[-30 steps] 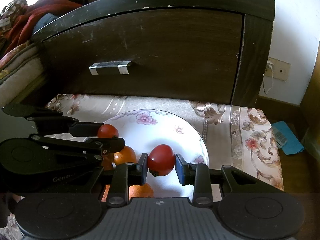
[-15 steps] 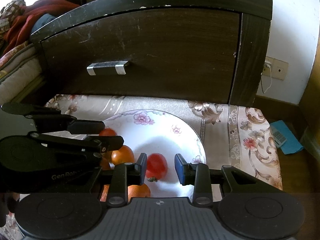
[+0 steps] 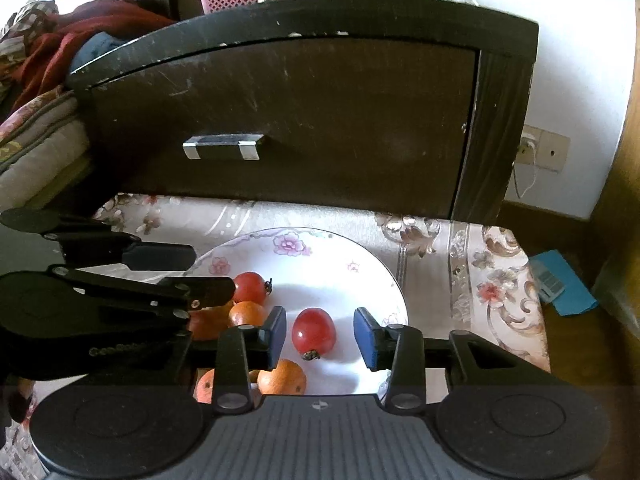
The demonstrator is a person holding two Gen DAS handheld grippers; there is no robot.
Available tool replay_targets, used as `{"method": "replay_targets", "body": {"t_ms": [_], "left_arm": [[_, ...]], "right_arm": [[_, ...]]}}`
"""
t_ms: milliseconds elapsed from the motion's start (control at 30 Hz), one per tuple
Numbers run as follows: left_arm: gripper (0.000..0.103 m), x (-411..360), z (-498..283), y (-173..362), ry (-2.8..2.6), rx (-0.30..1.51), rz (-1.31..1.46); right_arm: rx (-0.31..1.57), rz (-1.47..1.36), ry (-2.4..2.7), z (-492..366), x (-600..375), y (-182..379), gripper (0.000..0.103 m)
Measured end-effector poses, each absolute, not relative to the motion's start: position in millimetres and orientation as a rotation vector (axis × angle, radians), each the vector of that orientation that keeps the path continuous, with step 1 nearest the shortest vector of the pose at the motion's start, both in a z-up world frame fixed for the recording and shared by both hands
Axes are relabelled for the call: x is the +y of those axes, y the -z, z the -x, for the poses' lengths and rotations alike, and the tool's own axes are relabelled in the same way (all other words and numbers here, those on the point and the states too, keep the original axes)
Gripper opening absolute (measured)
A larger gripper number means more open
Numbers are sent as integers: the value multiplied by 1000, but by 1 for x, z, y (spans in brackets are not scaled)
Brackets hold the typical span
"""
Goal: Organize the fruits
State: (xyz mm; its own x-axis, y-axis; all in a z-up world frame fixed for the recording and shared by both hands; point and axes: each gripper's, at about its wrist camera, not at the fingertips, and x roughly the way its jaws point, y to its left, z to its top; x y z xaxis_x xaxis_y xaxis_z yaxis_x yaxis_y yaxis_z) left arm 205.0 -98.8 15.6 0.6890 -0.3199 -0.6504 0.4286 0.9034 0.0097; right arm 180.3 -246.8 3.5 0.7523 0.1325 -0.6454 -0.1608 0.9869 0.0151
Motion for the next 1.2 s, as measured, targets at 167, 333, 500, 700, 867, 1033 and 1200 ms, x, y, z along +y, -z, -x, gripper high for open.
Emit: {"method": "replay_targets", "body": {"t_ms": [167,333,500,700,867,1033,1200], "left_arm": [[46,-89,-186,-15,419,707,-150],[46,-77,-164,-11,410,731,-101],[47,-66,-141,-7,405,755,-78],[53,-55,-116,-7,383,775,-51],[55,-51,-99,-10,365,763,-63],[60,-48,-81,-11,352,749,-73],[67,-46,-67,-8,331,755,-87]], "right_arm": [[704,42,-144,-169,-246,-7,32],[708,29,-143,-150,-237,-11,33],[722,23,-152,-127,-225,-13,33],[735,-1,-143,-102,-219,-14,34],[742,-20,-147,-83,-210,-14,35],[751,-17,-149,-67,-203,-11,35],[746,-35,-138,-55,-203,-14,35]]}}
